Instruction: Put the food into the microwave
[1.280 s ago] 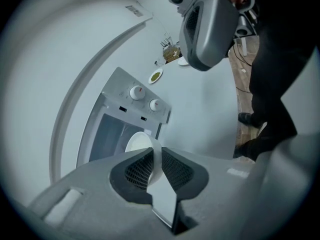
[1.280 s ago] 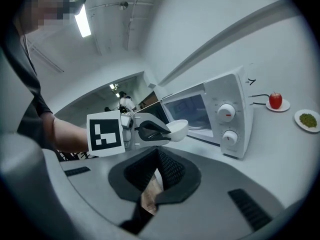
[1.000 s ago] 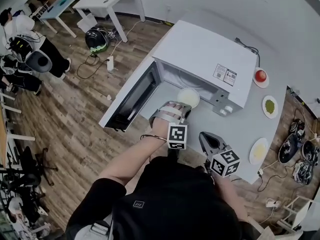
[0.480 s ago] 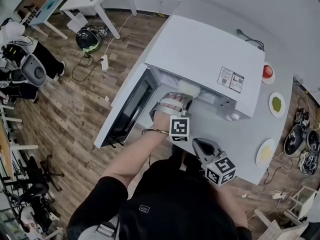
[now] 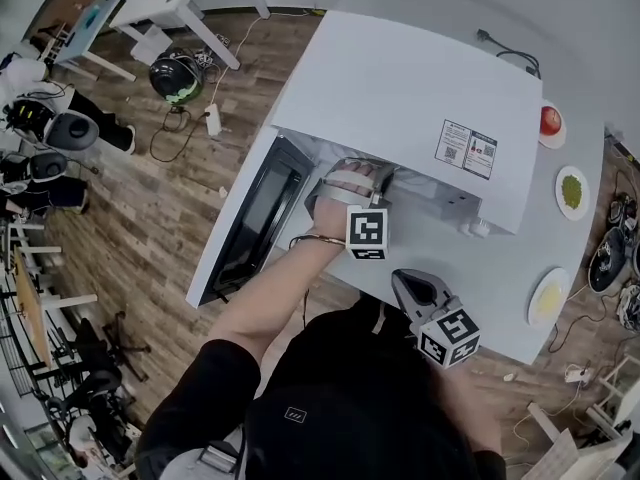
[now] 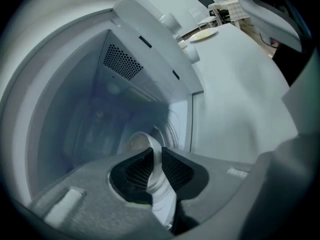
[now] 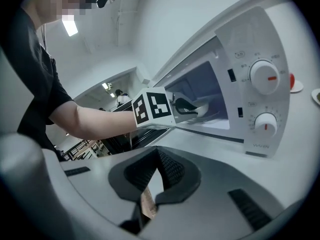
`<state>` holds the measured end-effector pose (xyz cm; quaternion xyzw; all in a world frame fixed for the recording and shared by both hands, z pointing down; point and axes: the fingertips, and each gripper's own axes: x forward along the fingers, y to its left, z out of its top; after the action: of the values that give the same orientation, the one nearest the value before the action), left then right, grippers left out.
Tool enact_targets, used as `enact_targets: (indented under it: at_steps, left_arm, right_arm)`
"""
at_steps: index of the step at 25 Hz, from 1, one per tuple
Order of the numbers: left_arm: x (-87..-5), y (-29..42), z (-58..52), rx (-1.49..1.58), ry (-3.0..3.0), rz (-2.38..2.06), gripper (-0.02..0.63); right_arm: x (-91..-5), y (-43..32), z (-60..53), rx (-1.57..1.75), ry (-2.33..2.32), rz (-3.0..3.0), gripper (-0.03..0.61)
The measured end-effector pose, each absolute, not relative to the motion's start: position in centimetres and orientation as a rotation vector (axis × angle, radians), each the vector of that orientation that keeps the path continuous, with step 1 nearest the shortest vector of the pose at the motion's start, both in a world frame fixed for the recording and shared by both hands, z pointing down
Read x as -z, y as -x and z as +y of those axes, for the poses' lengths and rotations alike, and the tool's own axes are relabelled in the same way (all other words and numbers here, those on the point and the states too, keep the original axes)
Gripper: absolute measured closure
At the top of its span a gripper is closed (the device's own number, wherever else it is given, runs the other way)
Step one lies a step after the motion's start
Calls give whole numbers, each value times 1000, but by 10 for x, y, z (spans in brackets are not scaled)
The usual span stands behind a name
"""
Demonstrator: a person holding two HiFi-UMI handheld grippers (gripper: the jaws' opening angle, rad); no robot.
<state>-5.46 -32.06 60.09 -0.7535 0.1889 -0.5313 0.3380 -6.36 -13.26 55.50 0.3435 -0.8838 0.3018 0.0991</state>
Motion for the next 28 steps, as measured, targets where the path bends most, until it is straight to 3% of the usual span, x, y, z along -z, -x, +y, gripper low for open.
enact_targets:
  at_steps: [17,23,28]
  left_arm:
    - [-604,35,-348,1377,1958,537,555]
    - [-600,39,-344,1401,2055,588,455]
    - [-590,49,-340,1384,2078,640,445]
  right_arm:
    - [-559,34,-125,-977,-1129,-2571,569]
    - [-549,29,-119,-959,-1151,-2546,569]
    - [-545,30,-111,-958,-1161,-2520,569]
